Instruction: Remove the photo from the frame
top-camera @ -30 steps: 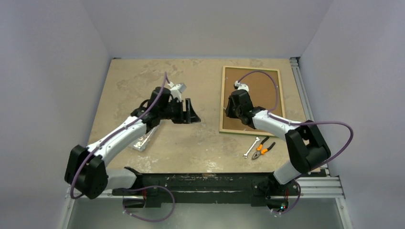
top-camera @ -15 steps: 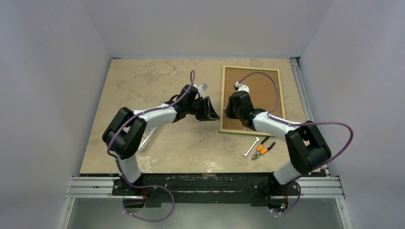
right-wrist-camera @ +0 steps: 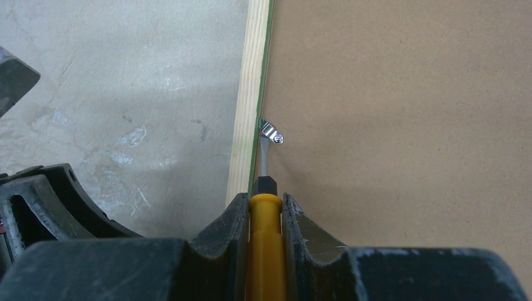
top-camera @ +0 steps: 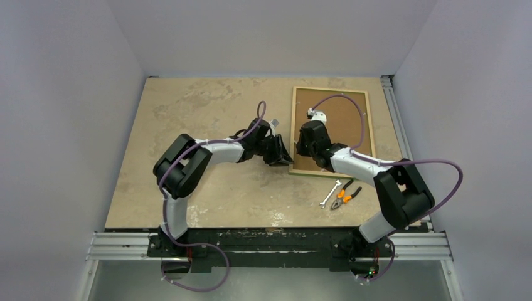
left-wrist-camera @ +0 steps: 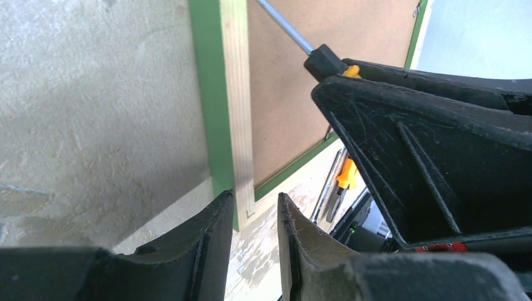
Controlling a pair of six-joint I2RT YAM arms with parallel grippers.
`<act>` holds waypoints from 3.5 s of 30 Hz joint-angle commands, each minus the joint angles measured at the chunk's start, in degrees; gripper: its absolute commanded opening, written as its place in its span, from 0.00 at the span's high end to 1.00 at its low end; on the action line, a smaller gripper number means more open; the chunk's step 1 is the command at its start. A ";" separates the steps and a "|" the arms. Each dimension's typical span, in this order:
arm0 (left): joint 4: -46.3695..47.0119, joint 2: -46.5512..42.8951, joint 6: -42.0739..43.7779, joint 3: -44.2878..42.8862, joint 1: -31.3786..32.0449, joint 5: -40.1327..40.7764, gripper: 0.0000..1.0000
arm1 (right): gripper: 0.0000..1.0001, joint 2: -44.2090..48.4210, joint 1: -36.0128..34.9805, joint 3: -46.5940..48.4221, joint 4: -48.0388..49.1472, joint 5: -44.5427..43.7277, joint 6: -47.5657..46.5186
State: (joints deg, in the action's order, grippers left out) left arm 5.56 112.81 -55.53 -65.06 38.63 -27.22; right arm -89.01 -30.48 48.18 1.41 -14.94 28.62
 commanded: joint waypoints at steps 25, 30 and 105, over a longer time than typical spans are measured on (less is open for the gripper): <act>3.71 0.76 -3.10 1.68 0.22 2.00 0.63 | 1.00 2.64 -2.86 3.52 -1.80 -6.53 2.03; 1.61 -1.86 -1.12 1.51 0.04 -0.17 0.54 | 1.00 7.37 2.68 4.27 -1.06 -1.91 0.68; -11.89 8.46 4.34 -10.50 -0.74 -0.05 0.76 | 1.00 -38.77 17.41 55.15 -27.85 19.77 10.37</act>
State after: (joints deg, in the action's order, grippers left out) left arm -5.34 120.18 -51.51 -75.72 37.54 -28.93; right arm -129.67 -13.52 101.93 -22.52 5.10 39.29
